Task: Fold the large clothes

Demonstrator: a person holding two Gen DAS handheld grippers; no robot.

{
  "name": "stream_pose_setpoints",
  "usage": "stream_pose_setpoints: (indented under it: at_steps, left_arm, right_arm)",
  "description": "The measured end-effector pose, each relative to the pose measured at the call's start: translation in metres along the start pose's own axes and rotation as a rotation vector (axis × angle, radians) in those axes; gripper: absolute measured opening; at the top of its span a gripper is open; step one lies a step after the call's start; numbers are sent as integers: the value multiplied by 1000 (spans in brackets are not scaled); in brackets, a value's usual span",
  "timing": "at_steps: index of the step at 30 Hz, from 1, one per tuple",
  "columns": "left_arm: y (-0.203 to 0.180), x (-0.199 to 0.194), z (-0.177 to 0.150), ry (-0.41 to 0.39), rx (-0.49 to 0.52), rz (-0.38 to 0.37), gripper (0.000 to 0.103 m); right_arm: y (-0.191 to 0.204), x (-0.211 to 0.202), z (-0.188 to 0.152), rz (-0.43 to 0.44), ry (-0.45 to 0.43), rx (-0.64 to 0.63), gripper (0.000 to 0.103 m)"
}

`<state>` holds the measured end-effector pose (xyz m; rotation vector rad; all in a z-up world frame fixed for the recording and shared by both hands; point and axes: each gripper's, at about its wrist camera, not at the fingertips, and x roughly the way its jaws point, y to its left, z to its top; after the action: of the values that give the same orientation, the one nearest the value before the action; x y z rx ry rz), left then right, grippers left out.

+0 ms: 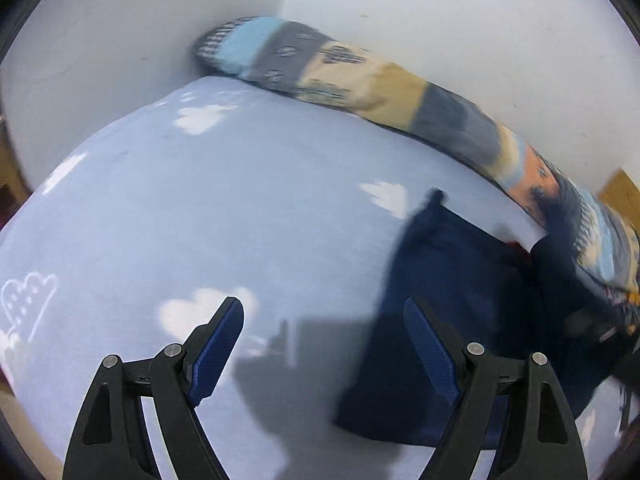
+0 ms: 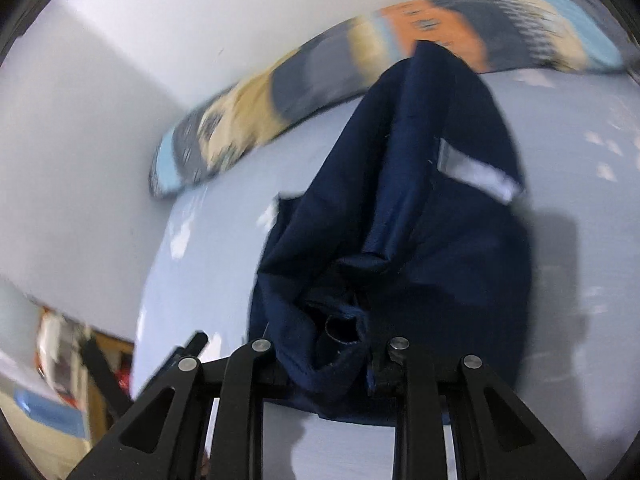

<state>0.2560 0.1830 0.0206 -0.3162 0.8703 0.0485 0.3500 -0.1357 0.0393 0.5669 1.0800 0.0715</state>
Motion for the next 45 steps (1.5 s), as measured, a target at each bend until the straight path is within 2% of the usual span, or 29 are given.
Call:
stream_pose_setpoints:
  at_steps: [1,4,5,6,8,13,16,20,23,27,28,30,34,36,37,39,41,43,45]
  left_arm:
    - [8,0,1,2,-17,18,83]
    - [29,-1,-1,25,-61,30,83]
    - [33,-2,-2,31,-70,28,82]
    - [35,-2,-1,32,-71,24,82]
    - [36,-6,-1,25,-61,27,82]
    - [37,-7,3,21,-56,10,82]
    - [34,-7,2,21,-44,-9,82]
    - [29,-11,1,7,-20,3,82]
    - [28,-9,0,12,-23,5,82]
    - [21,-7,0,13,-13,17,82]
    - [19,-7,1,15,-13,14,82]
    - [14,-8,0,13,-9,5,82]
    - [4,-9,-1,2,18,-14,82]
    - [-1,-10,-3,-2,37,-32,82]
    - [-4,-10,-4,-3,48,-43,82]
    - [-12,-11,-6,-2,79,-73,82]
    - [-22,-13,-10,-3,117,-102,82]
    - [-34,-13,-15,20,162,-154,82]
    - [-46,-11,-20,35,206,-172,82]
  right_arm:
    - [26,25,-12,8,23,-34,23]
    - [70,78,-41,31,74,-124,17]
    - [80,106,-57,8,123,-138,17]
    - [84,116,-65,-9,139,-134,17]
    - [82,138,-80,-64,137,-152,17]
    - [89,128,-80,-49,114,-161,17]
    - [103,121,-87,-63,78,-210,17]
    - [107,135,-110,-119,103,-290,18]
    - [100,141,-117,-113,109,-316,20]
    - [96,128,-115,-54,109,-312,26]
    - [96,127,-117,-45,118,-330,29]
    - [96,124,-120,2,128,-337,47]
    - [88,102,-122,179,151,-297,46]
    - [70,86,-115,312,192,-223,43]
    - [63,77,-115,342,182,-202,43]
    - [29,43,-104,386,107,-119,43]
    - [-6,14,-93,376,12,-46,43]
    - [-40,-11,-84,282,-75,-2,41]
    - [-72,-30,-80,114,-119,-12,21]
